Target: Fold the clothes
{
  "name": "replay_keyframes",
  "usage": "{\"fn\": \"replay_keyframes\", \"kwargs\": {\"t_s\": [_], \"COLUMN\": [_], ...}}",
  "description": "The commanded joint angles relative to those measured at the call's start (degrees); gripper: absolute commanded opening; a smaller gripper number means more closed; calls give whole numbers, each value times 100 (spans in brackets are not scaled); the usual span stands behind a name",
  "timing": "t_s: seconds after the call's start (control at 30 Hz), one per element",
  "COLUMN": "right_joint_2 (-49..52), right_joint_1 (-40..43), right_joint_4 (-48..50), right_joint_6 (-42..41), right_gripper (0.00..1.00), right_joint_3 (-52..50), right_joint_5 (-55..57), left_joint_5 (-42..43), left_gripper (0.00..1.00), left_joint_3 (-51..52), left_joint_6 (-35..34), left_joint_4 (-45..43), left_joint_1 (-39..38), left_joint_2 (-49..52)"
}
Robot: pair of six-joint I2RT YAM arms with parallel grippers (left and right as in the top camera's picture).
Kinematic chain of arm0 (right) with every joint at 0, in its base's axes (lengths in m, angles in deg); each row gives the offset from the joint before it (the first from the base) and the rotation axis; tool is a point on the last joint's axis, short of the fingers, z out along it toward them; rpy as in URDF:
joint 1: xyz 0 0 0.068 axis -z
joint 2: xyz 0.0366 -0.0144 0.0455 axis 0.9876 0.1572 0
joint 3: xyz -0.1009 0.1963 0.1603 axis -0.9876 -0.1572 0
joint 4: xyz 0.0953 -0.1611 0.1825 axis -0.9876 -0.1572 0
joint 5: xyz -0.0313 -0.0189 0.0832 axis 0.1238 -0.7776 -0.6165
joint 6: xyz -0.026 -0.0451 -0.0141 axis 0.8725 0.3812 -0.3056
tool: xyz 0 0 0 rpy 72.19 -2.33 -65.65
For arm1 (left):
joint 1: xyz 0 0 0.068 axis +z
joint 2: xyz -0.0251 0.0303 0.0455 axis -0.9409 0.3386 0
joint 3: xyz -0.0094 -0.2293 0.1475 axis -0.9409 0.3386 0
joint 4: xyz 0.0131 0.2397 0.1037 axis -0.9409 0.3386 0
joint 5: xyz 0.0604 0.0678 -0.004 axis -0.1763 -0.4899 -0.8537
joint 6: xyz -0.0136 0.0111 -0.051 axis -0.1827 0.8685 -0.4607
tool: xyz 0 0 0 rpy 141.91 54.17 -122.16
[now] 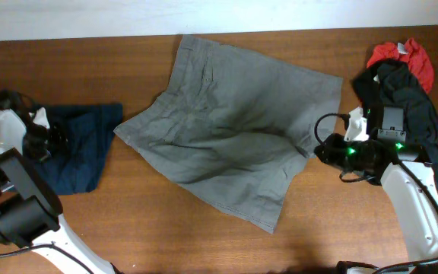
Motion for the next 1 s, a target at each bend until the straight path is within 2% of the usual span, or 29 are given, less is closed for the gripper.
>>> {"fn": "replay_keyframes", "kwargs": {"t_s": [0.0,0.07,0.23,0.5,0.8,0.97], "right_joint_2": [37,138,905,2566,4221,5193], "right_joint_1": [46,46,35,42,42,42], "right_joint_4": [487,1016,1950,3062,3108,3047], "right_joint_6": [-505,-785,-909,-909,-1537,-1786], "right_gripper": [4,4,4,4,4,4], "right_joint_3": [26,26,26,310,1429,2522], "right_joint_5": [455,763,671,31,24,50], "left_joint_5": [367,365,382,1069,1051,1045], "left_gripper": [7,8,9,9,12,13], "left_joint_3": [-776,-1207,-1961,-2096,-2096,-2096], "left_joint_6": [299,463,472,457,463,466], "left_joint_4": [433,837,1515,1700,1978,2249], "left_joint_1": [-203,-363,-927,-1934,-2719,-2988], "left_joint_2": [-76,-131,-400,-1115,-1751,-1882]}}
